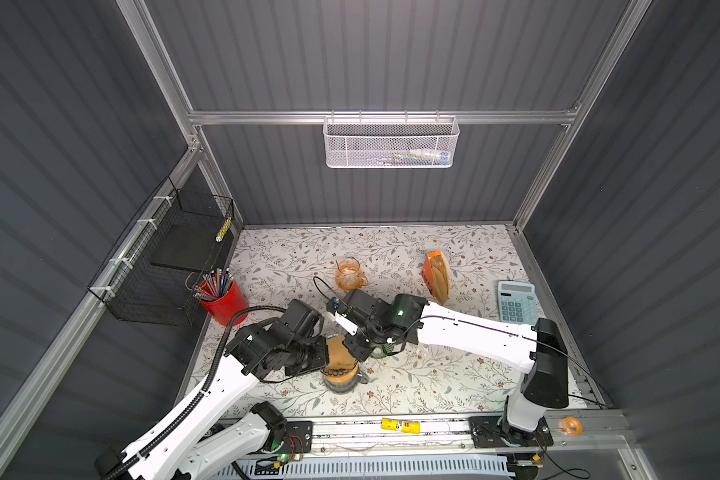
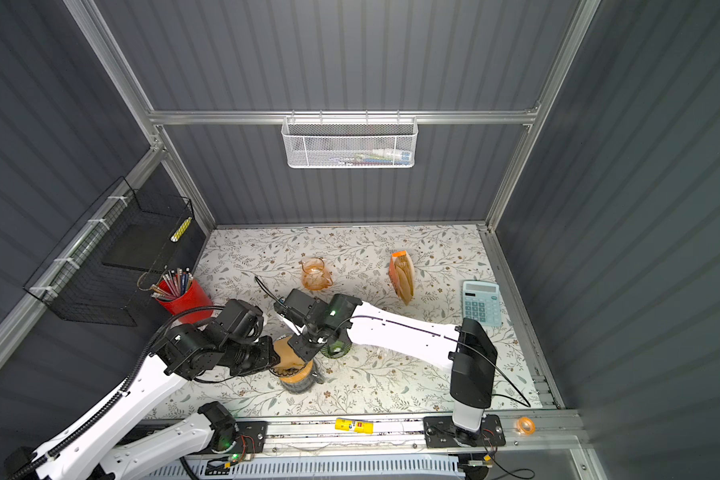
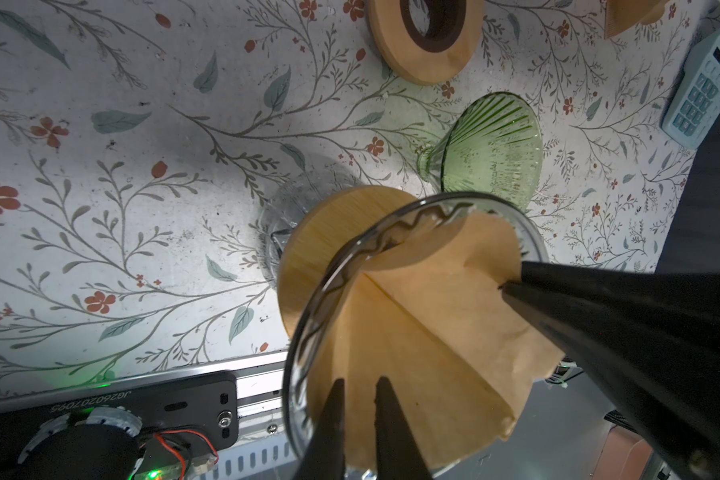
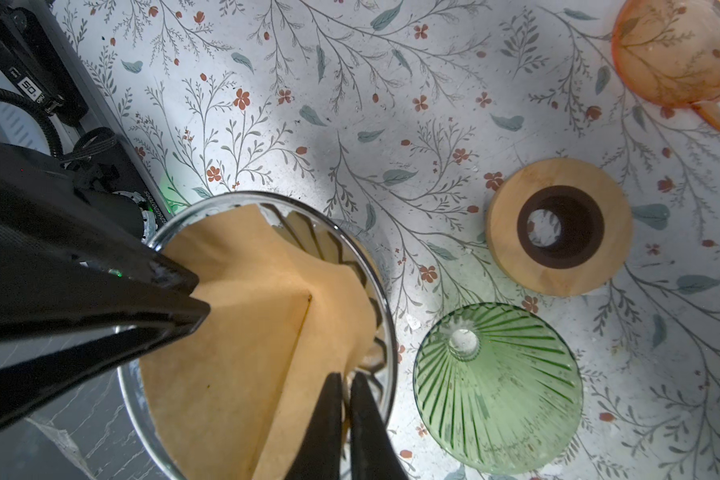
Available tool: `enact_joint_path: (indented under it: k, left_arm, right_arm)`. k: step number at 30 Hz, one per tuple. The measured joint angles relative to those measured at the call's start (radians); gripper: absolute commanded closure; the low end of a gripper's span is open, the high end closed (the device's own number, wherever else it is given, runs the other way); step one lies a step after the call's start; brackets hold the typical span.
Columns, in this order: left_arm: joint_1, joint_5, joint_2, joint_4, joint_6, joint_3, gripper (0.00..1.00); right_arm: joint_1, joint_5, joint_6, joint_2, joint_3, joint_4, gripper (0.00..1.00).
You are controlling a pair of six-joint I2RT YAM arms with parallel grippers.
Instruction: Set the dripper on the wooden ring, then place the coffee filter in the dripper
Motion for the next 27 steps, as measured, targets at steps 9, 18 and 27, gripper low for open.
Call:
enact_joint_path:
  k: [9, 18, 27]
  left_arm:
    - [0.000, 0.000, 0.000, 0.011, 0.000, -0.005, 0.84]
    - [-0.001, 0.000, 0.000, 0.019, 0.000, -0.012, 0.84]
    - [-0.001, -0.006, -0.001, 0.020, -0.005, -0.011, 0.84]
  right_arm:
    - [0.000, 0.008, 0.009, 0.000, -0.016, 0.021, 0.89]
    - [0.000, 0.010, 0.018, 0.000, -0.025, 0.039, 0.88]
    - [0.000, 0.013, 0.028, -0.001, -0.025, 0.044, 0.82]
